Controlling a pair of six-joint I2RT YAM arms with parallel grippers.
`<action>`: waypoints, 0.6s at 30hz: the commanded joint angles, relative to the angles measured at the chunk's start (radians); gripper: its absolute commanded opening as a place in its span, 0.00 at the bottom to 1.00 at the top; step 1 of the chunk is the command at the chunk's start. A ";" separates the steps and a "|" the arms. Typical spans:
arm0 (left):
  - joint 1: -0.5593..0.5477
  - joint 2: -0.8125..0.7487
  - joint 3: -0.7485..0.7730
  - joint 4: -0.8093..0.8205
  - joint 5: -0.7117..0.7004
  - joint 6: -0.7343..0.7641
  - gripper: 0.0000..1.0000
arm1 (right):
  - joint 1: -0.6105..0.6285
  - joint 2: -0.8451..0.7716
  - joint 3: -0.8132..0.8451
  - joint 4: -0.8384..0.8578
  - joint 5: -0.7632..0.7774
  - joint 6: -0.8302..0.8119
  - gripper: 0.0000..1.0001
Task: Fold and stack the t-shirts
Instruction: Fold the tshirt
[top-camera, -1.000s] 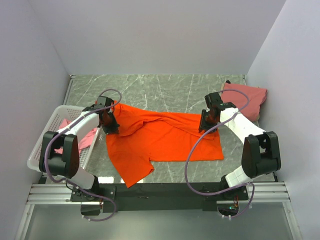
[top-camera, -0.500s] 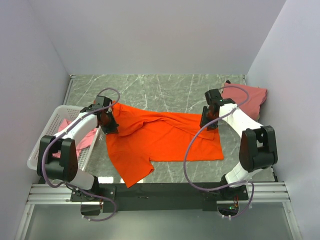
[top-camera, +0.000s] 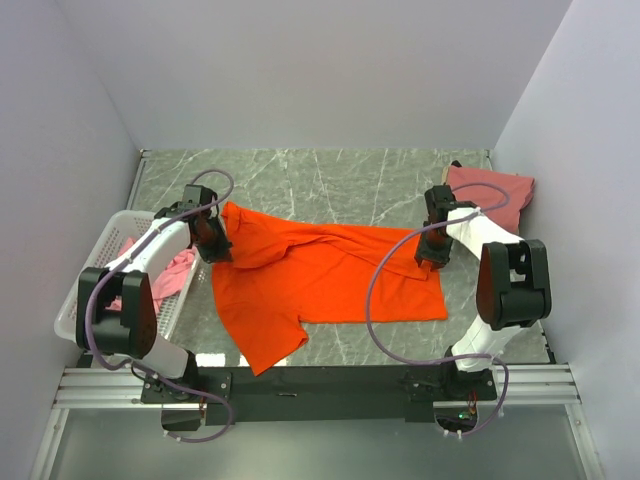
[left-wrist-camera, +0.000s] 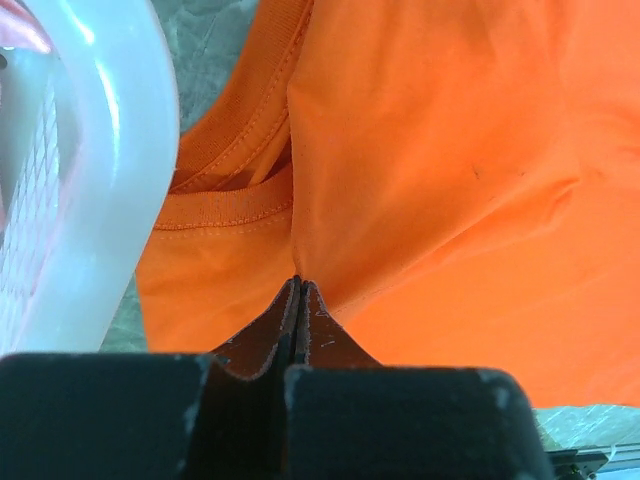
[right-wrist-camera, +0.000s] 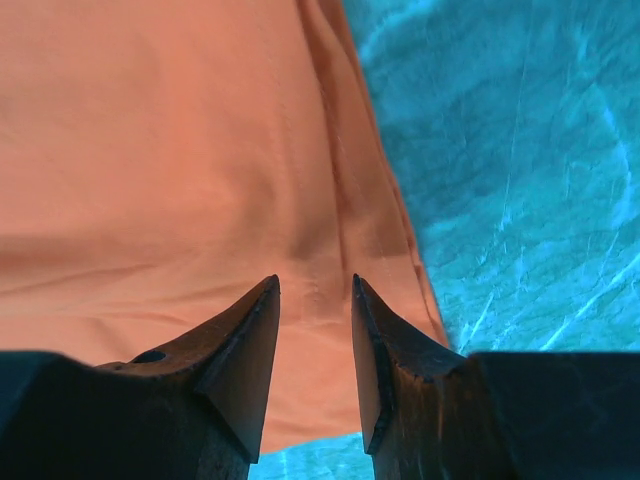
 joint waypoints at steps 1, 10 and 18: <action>0.005 0.007 0.028 -0.007 0.026 0.026 0.01 | -0.010 -0.005 -0.024 0.027 0.022 -0.006 0.42; 0.007 0.016 0.025 0.000 0.027 0.031 0.01 | -0.011 0.005 -0.070 0.055 -0.019 0.011 0.42; 0.008 0.019 0.034 -0.007 0.021 0.038 0.01 | -0.011 0.024 -0.102 0.082 -0.021 0.022 0.33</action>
